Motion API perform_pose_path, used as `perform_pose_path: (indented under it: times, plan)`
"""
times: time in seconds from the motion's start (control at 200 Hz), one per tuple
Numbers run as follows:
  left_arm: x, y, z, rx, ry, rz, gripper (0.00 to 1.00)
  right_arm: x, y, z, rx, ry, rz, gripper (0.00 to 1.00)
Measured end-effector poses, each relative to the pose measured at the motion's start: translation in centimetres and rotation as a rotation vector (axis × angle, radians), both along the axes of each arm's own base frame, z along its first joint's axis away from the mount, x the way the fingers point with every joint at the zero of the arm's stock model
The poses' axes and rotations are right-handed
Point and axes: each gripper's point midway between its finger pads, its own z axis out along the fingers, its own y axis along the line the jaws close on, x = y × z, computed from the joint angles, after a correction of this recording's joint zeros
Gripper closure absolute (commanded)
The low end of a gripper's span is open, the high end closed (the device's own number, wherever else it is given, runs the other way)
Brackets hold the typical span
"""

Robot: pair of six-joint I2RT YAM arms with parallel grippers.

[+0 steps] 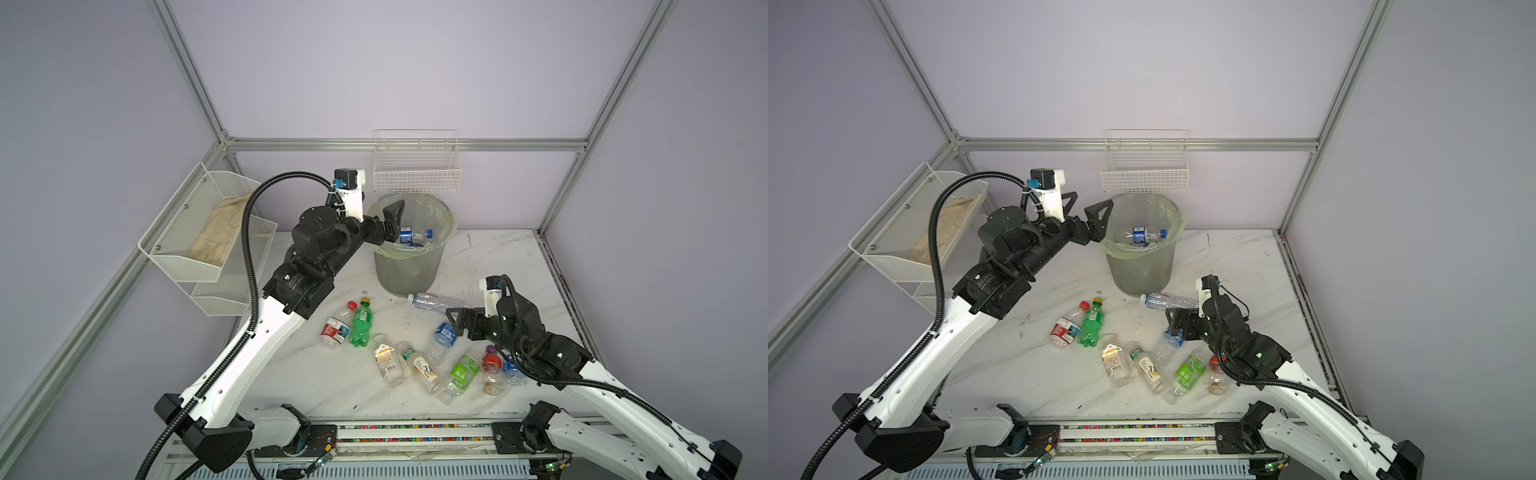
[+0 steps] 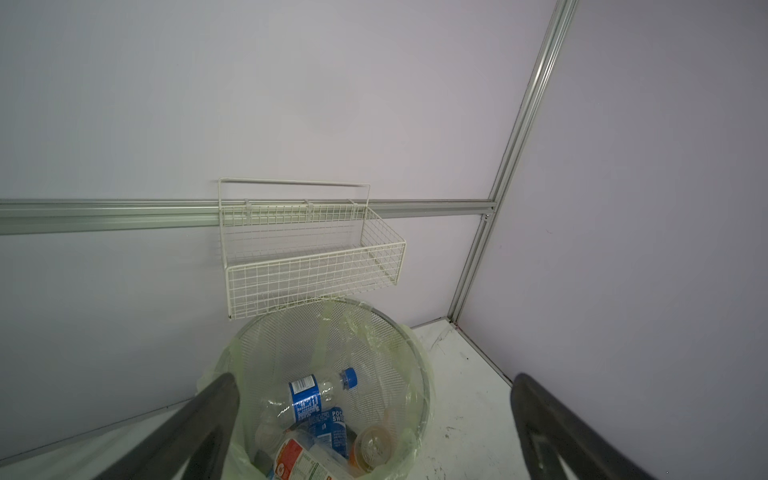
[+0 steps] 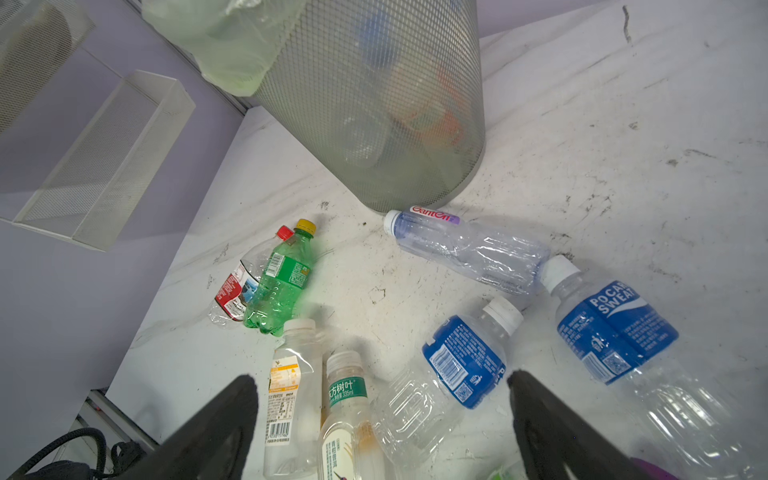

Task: Throw the plastic bottles in the bin
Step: 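Open the left gripper over the wastebasket to drop the Pepsi bottle, then draw the left gripper back while the right gripper moves toward the pile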

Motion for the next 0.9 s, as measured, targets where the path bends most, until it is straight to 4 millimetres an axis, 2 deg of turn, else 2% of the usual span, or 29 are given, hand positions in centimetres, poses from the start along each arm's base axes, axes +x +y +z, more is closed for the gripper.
perform_pose_path:
  times: [0.14,0.255,0.38,0.53,0.69,0.895]
  plan:
    - [-1.6,1.4,-1.7,-0.006,0.013,0.021,0.0,0.2,0.3,-0.9,-0.005,0.036,-0.009,0.04]
    - [-2.2,2.3,-4.1,-0.005,0.049,0.044,0.0,0.4,-0.1,-1.1,0.004,0.051,-0.044,0.03]
    - [-2.4,2.9,-7.1,0.012,0.097,0.065,0.0,0.6,-1.4,-2.1,-0.011,0.093,-0.141,0.03]
    - [-2.2,3.0,-10.2,0.033,0.157,0.08,0.0,0.6,-3.8,-4.3,-0.088,0.158,-0.276,0.03]
    - [-2.3,3.2,-12.3,0.038,0.196,0.089,0.0,0.4,-5.5,-6.6,-0.178,0.219,-0.362,0.03]
    - [-3.1,3.9,-14.4,0.035,0.232,0.097,0.0,-0.2,-6.2,-8.1,-0.196,0.286,-0.413,0.04]
